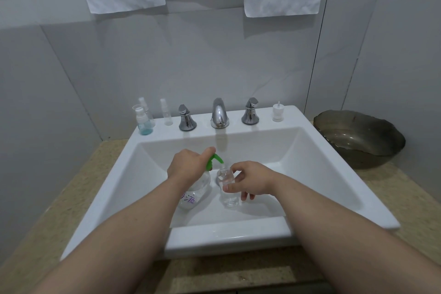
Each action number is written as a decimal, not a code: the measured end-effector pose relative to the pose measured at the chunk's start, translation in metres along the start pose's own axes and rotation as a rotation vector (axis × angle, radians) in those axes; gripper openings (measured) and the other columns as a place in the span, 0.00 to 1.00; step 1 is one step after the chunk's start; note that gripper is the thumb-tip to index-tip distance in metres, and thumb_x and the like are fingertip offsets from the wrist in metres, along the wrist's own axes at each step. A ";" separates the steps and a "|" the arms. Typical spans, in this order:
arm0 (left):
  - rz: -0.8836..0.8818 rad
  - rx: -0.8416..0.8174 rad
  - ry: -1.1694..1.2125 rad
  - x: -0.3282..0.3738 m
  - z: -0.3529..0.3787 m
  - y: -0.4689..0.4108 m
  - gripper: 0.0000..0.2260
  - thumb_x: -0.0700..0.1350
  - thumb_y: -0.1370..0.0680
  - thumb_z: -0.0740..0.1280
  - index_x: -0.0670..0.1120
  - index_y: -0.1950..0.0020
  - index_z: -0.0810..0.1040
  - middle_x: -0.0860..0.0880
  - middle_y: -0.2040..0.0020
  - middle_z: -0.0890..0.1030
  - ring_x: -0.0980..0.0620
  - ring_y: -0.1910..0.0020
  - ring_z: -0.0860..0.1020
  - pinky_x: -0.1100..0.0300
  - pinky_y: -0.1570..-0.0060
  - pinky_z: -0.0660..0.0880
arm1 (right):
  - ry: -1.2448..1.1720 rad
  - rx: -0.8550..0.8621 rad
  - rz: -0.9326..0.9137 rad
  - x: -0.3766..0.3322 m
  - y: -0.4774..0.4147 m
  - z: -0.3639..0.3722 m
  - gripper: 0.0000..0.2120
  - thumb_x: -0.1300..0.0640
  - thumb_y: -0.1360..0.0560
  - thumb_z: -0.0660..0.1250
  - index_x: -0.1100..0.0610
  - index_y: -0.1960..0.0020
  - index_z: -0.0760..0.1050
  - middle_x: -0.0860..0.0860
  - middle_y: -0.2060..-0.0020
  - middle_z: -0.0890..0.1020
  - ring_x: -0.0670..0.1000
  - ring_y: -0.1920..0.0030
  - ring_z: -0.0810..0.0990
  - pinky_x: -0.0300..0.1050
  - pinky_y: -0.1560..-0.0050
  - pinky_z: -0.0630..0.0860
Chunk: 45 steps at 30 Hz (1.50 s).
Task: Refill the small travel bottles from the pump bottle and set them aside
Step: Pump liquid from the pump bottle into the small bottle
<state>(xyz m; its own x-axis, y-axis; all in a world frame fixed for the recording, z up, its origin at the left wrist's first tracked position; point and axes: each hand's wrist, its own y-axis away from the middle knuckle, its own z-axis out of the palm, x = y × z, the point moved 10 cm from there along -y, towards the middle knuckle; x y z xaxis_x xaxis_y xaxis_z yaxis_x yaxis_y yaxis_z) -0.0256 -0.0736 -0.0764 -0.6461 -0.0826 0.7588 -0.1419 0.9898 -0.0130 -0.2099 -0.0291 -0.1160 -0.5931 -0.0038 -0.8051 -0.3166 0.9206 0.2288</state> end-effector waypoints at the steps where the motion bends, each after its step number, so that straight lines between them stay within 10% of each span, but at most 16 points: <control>1: -0.002 0.000 0.001 -0.001 0.000 0.000 0.26 0.66 0.26 0.66 0.46 0.72 0.84 0.52 0.71 0.82 0.48 0.65 0.78 0.56 0.62 0.72 | 0.001 -0.001 0.000 0.000 0.000 0.000 0.14 0.50 0.25 0.77 0.51 0.43 0.79 0.51 0.55 0.86 0.49 0.67 0.85 0.41 0.68 0.77; 24: -0.056 0.028 0.180 -0.017 -0.010 -0.002 0.36 0.78 0.27 0.56 0.49 0.69 0.86 0.52 0.64 0.85 0.47 0.60 0.81 0.53 0.55 0.75 | 0.001 0.046 0.010 0.000 0.001 -0.005 0.12 0.51 0.26 0.78 0.48 0.48 0.76 0.49 0.58 0.84 0.50 0.67 0.84 0.41 0.69 0.76; 29: -0.056 0.001 0.233 -0.022 -0.009 -0.001 0.30 0.70 0.21 0.61 0.42 0.53 0.82 0.48 0.57 0.82 0.45 0.56 0.78 0.53 0.56 0.71 | -0.036 0.107 -0.011 -0.004 0.004 -0.014 0.11 0.53 0.24 0.77 0.50 0.46 0.77 0.47 0.57 0.84 0.49 0.67 0.82 0.40 0.69 0.75; 33: -0.074 -0.032 0.123 -0.027 -0.004 -0.004 0.18 0.56 0.35 0.75 0.50 0.50 0.77 0.49 0.51 0.82 0.45 0.50 0.80 0.50 0.46 0.78 | -0.079 0.170 -0.015 -0.004 0.007 -0.022 0.12 0.53 0.25 0.77 0.50 0.45 0.77 0.47 0.57 0.84 0.46 0.69 0.81 0.38 0.70 0.74; 36: -0.063 -0.093 0.184 -0.018 0.000 0.001 0.17 0.43 0.29 0.78 0.45 0.45 0.77 0.47 0.50 0.81 0.49 0.56 0.79 0.57 0.60 0.76 | -0.040 0.223 -0.034 -0.006 0.008 -0.030 0.13 0.49 0.26 0.78 0.50 0.45 0.79 0.50 0.54 0.85 0.42 0.69 0.80 0.35 0.67 0.74; 45: 0.013 -0.012 0.113 -0.016 -0.021 0.007 0.19 0.40 0.32 0.81 0.50 0.48 0.77 0.48 0.54 0.78 0.47 0.56 0.78 0.49 0.52 0.80 | 0.020 0.433 -0.034 0.000 0.017 -0.057 0.20 0.43 0.27 0.77 0.52 0.42 0.79 0.45 0.45 0.82 0.49 0.42 0.81 0.48 0.40 0.77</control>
<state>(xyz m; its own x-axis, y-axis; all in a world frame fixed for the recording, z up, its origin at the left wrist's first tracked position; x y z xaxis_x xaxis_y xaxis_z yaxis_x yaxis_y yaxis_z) -0.0006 -0.0630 -0.0750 -0.5595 -0.0566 0.8269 -0.1247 0.9921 -0.0165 -0.2576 -0.0362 -0.0809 -0.6030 -0.0404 -0.7967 0.0015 0.9987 -0.0518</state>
